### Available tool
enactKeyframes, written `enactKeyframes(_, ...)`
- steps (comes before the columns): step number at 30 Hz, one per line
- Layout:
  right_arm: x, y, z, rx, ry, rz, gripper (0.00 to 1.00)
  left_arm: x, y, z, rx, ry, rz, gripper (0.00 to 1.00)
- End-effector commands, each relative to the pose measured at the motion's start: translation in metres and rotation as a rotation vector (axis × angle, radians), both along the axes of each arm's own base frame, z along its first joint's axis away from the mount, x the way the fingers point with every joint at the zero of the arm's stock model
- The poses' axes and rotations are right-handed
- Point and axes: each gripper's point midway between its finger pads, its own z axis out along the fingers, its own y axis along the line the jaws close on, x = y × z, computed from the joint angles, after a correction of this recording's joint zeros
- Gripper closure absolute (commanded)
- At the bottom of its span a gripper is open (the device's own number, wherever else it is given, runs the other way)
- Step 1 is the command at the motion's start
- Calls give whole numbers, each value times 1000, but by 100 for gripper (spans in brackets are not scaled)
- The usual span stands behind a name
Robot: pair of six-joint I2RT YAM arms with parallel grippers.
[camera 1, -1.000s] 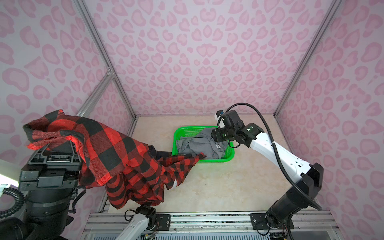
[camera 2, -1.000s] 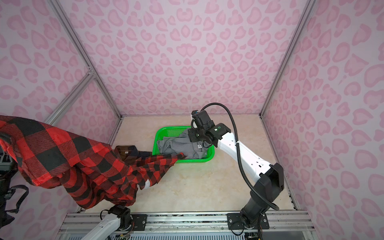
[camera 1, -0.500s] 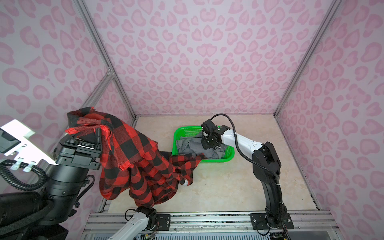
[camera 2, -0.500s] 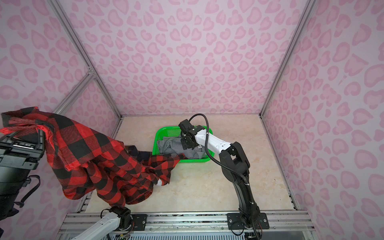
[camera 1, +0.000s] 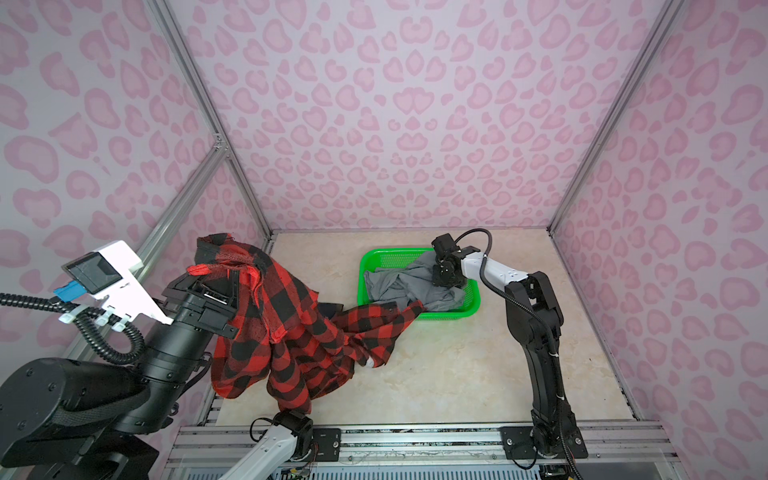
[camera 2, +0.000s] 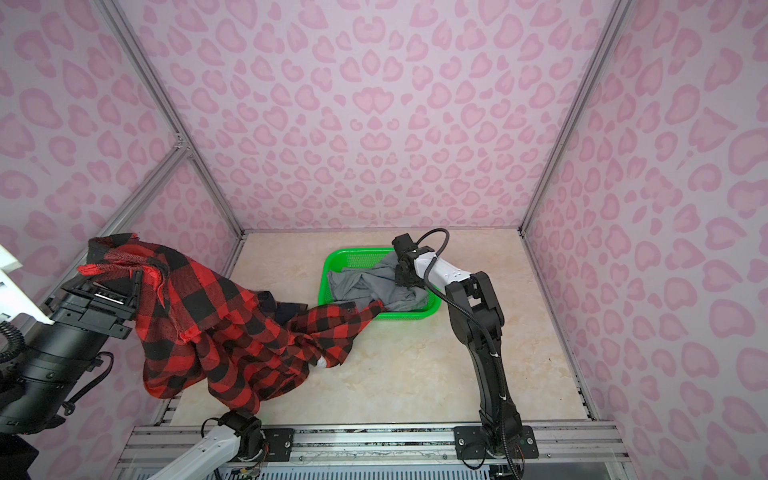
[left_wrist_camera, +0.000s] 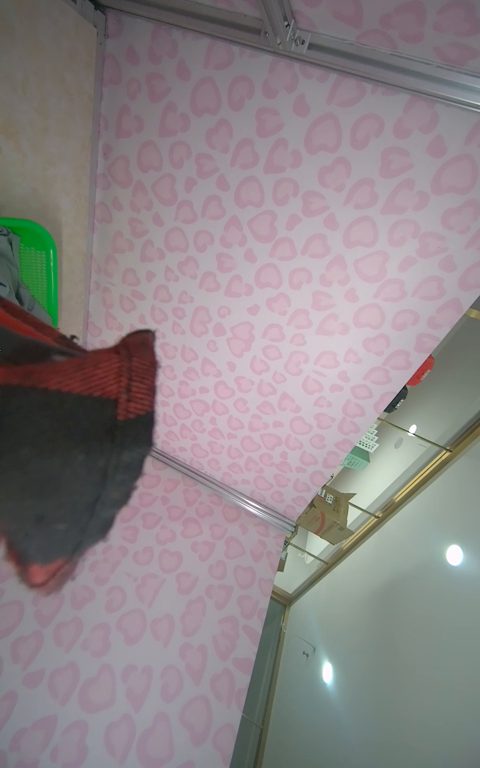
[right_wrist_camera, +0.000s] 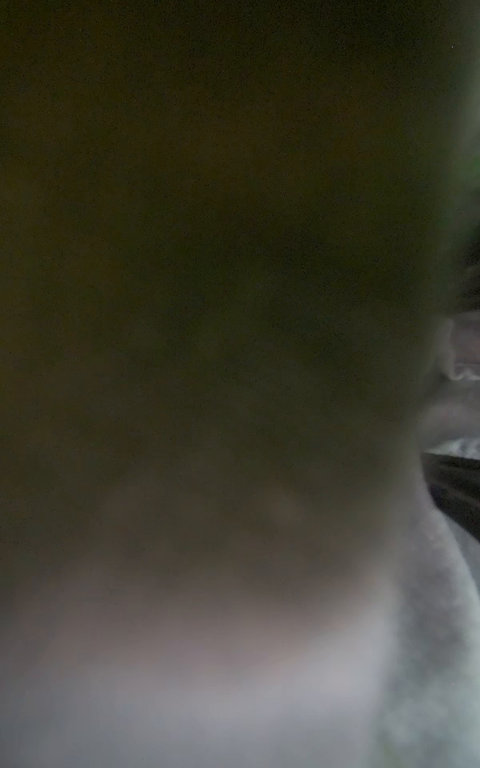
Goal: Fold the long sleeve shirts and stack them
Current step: 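Raise the red plaid shirt with the left gripper while the right reaches into the basket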
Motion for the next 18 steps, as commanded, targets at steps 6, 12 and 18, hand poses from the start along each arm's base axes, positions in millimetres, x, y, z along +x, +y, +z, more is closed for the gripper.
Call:
enactKeyframes(6, -22, -153, -22, -109, 58, -448, 47, 0, -6, 13, 7, -47, -25, 98)
enactKeyframes(12, -35, -210, -22, -48, 70, -594, 46, -6, 1, 27, -4, -80, 0, 98)
enactKeyframes(18, -48, -231, -20, -18, 82, -657, 46, -14, 2, 42, -27, -112, -24, 98)
